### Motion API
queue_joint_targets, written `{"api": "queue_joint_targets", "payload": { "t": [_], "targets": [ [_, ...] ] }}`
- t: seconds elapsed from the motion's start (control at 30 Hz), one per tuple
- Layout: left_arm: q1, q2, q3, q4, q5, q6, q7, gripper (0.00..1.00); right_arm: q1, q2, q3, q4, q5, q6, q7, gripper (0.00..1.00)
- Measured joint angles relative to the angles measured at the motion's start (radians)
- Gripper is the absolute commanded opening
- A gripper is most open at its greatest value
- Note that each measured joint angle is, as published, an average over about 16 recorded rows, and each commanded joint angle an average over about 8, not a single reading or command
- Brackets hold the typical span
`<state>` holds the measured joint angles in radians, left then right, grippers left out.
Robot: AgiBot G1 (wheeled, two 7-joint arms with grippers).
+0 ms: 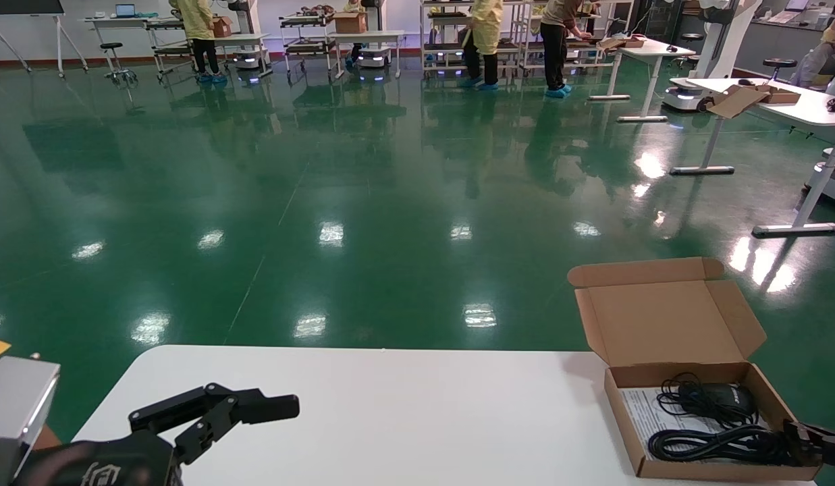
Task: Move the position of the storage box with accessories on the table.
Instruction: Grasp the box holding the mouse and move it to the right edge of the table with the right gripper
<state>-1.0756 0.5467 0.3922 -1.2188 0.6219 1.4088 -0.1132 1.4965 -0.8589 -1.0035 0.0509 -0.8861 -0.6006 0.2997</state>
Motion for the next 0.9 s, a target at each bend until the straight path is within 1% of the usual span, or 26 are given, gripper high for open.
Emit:
{"api": "queue_joint_targets", "payload": {
  "t": [0.27, 0.67, 0.7, 0.73, 0.77, 0.9],
  "targets": [
    [0.0, 0.0, 0.0, 0.0, 0.0, 0.0, 0.0, 1.0, -0.035, -0.019, 0.033, -0.009, 0.046, 0.037, -0.069, 0.0],
    [0.0, 0.0, 0.0, 0.0, 0.0, 0.0, 0.0, 1.0, -0.04, -0.019, 0.049, -0.033, 0.066, 0.043, -0.116, 0.0],
    [0.0, 0.0, 0.0, 0.0, 0.0, 0.0, 0.0, 1.0, -0.04, -0.019, 0.049, -0.034, 0.066, 0.043, -0.118, 0.02],
    [0.0, 0.0, 0.0, 0.0, 0.0, 0.0, 0.0, 1.0, -0.04, -0.018, 0.049, -0.036, 0.066, 0.043, -0.121, 0.08],
    [0.0, 0.0, 0.0, 0.0, 0.0, 0.0, 0.0, 1.0, -0.039, -0.017, 0.049, -0.037, 0.066, 0.042, -0.123, 0.18],
    [0.0, 0.0, 0.0, 0.0, 0.0, 0.0, 0.0, 1.0, -0.038, -0.014, 0.05, -0.041, 0.067, 0.04, -0.128, 0.68]
  ]
}}
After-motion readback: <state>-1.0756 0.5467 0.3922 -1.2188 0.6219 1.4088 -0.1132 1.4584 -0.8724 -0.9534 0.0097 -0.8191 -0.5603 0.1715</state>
